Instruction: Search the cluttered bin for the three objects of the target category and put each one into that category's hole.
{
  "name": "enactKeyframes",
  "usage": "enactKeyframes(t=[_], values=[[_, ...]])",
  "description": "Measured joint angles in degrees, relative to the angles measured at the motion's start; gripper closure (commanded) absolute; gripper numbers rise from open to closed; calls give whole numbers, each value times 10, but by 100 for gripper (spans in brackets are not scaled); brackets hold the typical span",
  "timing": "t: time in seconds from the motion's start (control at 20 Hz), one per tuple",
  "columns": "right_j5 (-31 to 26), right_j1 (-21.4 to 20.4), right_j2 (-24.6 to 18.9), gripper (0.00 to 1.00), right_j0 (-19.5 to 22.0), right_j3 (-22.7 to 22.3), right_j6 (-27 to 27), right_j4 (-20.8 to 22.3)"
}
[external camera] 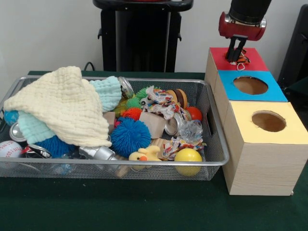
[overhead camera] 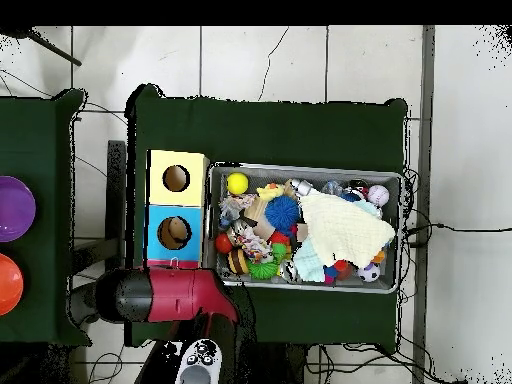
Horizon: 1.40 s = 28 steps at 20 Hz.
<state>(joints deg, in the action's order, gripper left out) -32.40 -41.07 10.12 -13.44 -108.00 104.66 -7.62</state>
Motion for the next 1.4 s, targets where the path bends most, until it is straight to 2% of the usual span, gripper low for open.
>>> enactKeyframes(t=[1.4], values=[[25, 8, 0, 100, -4, -4, 0, 0]])
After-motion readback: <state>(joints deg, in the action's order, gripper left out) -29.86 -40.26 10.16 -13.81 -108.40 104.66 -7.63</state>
